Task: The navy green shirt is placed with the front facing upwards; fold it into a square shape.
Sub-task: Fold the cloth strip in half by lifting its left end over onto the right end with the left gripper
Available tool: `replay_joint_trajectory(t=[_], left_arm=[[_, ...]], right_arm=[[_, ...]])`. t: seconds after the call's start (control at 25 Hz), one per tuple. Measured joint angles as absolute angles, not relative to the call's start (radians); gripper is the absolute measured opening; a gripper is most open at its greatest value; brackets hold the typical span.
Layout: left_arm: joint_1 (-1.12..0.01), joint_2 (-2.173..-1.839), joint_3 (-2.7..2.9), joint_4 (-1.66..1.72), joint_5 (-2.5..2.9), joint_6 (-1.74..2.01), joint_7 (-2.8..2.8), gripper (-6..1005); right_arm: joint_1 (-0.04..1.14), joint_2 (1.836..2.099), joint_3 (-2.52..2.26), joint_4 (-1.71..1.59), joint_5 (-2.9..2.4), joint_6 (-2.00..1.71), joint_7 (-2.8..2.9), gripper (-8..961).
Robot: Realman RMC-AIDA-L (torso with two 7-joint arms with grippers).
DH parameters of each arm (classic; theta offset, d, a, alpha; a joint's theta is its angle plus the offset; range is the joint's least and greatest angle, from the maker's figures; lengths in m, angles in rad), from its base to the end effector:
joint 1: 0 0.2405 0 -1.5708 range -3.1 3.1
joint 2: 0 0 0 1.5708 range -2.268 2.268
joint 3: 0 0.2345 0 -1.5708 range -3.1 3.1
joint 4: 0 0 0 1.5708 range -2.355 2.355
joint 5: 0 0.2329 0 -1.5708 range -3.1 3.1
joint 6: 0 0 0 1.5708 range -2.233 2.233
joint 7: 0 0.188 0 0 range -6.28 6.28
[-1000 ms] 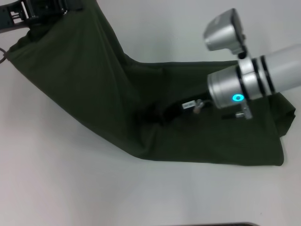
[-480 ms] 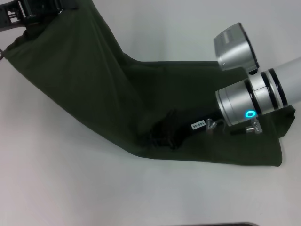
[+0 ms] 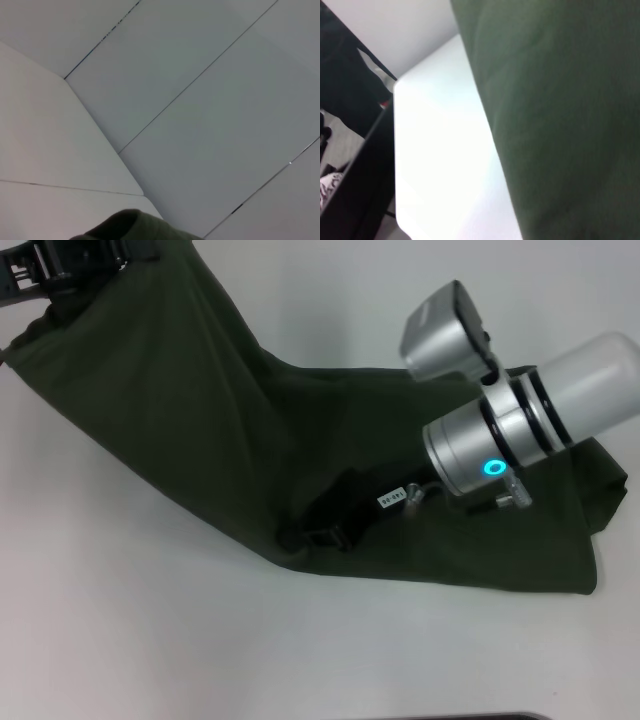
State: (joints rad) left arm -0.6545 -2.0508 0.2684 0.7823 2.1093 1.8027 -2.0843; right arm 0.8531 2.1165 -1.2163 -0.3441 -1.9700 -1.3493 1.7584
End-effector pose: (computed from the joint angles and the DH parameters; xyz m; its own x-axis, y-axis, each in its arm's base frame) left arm -0.2117 0.3758 0.0600 0.3170 0.6937 0.6468 0.7813 -0.5776 0.2366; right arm 0.1772 0.3284 -0.1556 0.8245 -0.5613 -0.0720 -0.5403 -0.8186 0.1948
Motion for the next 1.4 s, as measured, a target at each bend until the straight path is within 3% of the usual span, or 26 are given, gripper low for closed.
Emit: replay_joint_trajectory(t=[0.44, 0.8, 1.2, 1.4], left_arm=[[-0.646, -2.05, 0.272, 0.782, 2.088, 1.8, -2.083, 17], [-0.62, -2.03, 0.266, 0.782, 2.088, 1.803, -2.085, 18], [-0.596, -2.018, 0.266, 0.785, 2.088, 1.853, -2.087, 17], [-0.605, -2.029, 0.276, 0.778, 2.067, 1.863, -2.097, 18]], right_arm=[[0.87, 2.108, -1.39, -0.362, -1.822, -1.276, 1.81, 41], [0.738, 2.097, -1.379, -0.496, -1.778, -1.276, 1.824, 40], [0.763, 2.1, -1.378, -0.501, -1.772, -1.243, 1.876, 41], [0.745, 2.096, -1.346, -0.502, -1.767, -1.234, 1.884, 40]])
